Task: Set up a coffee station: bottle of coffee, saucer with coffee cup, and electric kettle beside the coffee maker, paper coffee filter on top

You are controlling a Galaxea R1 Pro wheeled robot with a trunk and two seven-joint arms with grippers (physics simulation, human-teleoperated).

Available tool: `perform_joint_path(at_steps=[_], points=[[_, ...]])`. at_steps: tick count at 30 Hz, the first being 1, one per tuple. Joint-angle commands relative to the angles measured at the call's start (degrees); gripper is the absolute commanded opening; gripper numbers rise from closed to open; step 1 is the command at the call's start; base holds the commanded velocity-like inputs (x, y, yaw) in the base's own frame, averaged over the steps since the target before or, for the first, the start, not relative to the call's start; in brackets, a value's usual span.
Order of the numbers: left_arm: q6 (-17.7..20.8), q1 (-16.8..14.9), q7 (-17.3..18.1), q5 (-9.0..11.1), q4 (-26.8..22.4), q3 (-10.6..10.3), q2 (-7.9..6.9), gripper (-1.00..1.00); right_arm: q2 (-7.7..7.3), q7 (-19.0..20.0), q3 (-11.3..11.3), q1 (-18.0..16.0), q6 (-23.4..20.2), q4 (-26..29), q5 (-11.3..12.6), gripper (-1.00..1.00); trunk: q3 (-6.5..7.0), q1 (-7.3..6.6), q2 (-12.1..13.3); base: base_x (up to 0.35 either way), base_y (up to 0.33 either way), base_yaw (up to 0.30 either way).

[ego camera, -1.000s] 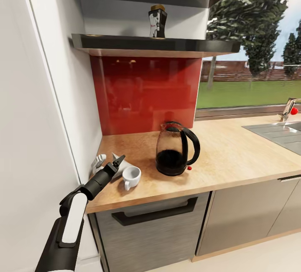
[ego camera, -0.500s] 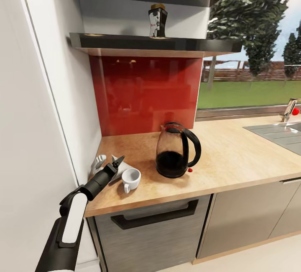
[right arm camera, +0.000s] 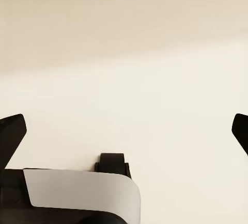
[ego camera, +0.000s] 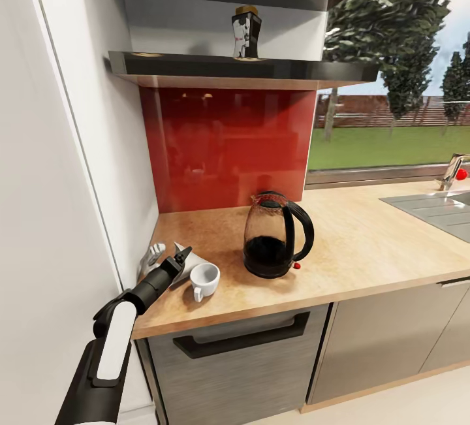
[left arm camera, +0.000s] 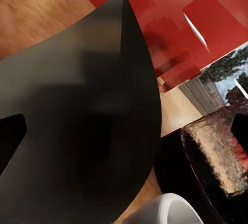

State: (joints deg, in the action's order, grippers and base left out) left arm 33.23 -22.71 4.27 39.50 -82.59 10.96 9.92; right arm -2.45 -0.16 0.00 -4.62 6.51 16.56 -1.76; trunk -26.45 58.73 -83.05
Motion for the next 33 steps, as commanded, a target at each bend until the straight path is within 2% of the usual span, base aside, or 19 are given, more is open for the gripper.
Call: perform_joint_path(at_steps=[1, 33], points=[[0.4, -0.1, 0.2, 0.1, 0.0, 0.2, 0.08, 1.0, -0.01, 0.0, 0.0, 0.0, 0.2, 0.0, -0.2, 1.0, -0.06, 0.0, 0.0, 0.0, 0.0, 0.0], [0.4, -0.1, 0.2, 0.1, 0.0, 0.2, 0.08, 1.0, -0.01, 0.0, 0.0, 0.0, 0.2, 0.0, -0.2, 1.0, -0.06, 0.0, 0.0, 0.009, -0.014, 0.0]])
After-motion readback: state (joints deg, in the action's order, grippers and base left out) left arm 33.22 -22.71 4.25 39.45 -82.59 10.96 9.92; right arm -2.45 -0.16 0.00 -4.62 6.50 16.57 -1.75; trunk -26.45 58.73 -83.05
